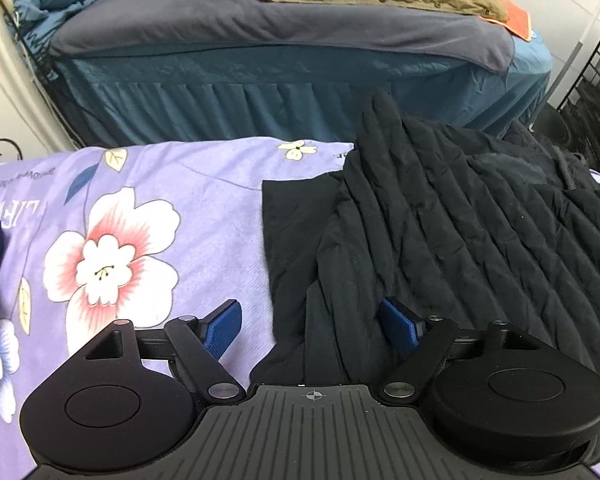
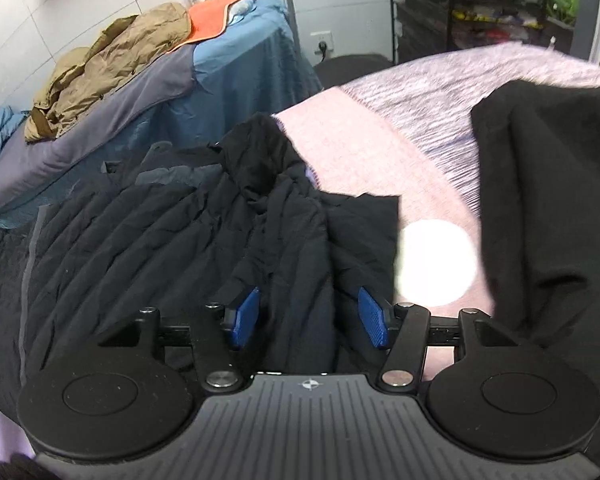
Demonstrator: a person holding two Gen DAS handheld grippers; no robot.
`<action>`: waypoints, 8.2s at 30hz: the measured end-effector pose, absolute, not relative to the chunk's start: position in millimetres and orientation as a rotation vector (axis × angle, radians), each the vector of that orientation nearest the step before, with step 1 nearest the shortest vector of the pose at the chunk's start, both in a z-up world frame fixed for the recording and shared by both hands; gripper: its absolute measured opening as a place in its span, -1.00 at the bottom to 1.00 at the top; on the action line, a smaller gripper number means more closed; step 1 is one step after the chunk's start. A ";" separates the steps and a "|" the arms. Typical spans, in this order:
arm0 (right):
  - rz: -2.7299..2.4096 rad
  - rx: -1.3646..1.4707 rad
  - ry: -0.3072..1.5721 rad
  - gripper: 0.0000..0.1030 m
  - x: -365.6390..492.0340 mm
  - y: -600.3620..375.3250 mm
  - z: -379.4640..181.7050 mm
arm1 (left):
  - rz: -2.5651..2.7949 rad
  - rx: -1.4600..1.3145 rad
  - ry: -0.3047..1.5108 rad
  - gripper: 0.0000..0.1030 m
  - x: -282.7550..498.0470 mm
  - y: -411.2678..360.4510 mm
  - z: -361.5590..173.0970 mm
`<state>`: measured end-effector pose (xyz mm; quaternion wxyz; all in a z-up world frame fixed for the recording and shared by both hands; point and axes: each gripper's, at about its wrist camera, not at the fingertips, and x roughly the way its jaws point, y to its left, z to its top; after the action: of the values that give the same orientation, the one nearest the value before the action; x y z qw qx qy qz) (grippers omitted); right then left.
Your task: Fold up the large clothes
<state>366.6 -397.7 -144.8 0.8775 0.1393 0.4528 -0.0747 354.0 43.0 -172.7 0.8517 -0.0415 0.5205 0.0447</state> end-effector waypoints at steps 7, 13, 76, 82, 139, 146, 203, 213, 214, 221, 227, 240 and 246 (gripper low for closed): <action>-0.146 0.261 0.896 0.41 341.0 -398.0 -126.1 | 0.074 0.000 1.069 1.00 333.7 29.7 -157.5; -0.096 0.243 0.899 0.60 315.9 -383.4 -118.4 | 0.068 -0.002 1.067 1.00 316.8 22.5 -150.7; -0.087 1.193 0.913 0.84 241.4 -429.1 -217.2 | 0.133 -1.010 0.913 1.00 231.8 78.4 -229.3; -0.128 1.279 0.845 0.80 253.5 -427.2 -237.7 | 0.130 -1.108 0.897 1.00 249.7 72.0 -245.1; -0.199 0.514 0.360 -0.64 218.4 -575.5 43.2 | -0.517 -1.148 1.124 0.77 307.8 -254.2 -181.7; -0.411 0.667 0.415 -0.62 159.9 -661.5 -16.4 | -0.492 -1.071 1.301 0.84 292.4 -295.4 -220.4; -0.286 0.164 0.678 0.30 212.6 -688.2 -83.5 | -0.606 -0.063 1.059 1.00 308.2 -368.0 -154.0; -0.362 0.187 0.739 0.25 260.6 -725.7 -116.4 | -0.535 -0.037 1.116 1.00 347.4 -383.0 -170.6; -0.373 0.185 0.743 0.28 264.7 -726.4 -119.2 | -0.536 -0.026 1.116 1.00 348.6 -384.8 -172.1; -0.417 0.163 0.737 0.39 266.8 -727.6 -130.4 | -0.532 -0.036 1.101 1.00 352.7 -382.4 -172.7; -0.479 0.117 0.733 0.51 275.4 -719.2 -136.4 | -0.466 0.003 1.033 1.00 334.5 -370.3 -148.1; -0.464 0.151 0.553 0.99 221.6 -647.1 -81.9 | -0.487 0.160 0.848 1.00 262.4 -347.5 -69.3; -0.386 0.203 0.686 0.99 202.7 -606.8 -66.0 | -0.498 0.292 0.859 1.00 233.8 -366.5 -45.6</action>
<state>202.7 -606.8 -66.0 0.9186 0.0988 0.3334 -0.1879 233.8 -366.5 -45.6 0.8691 0.1394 0.4104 -0.2382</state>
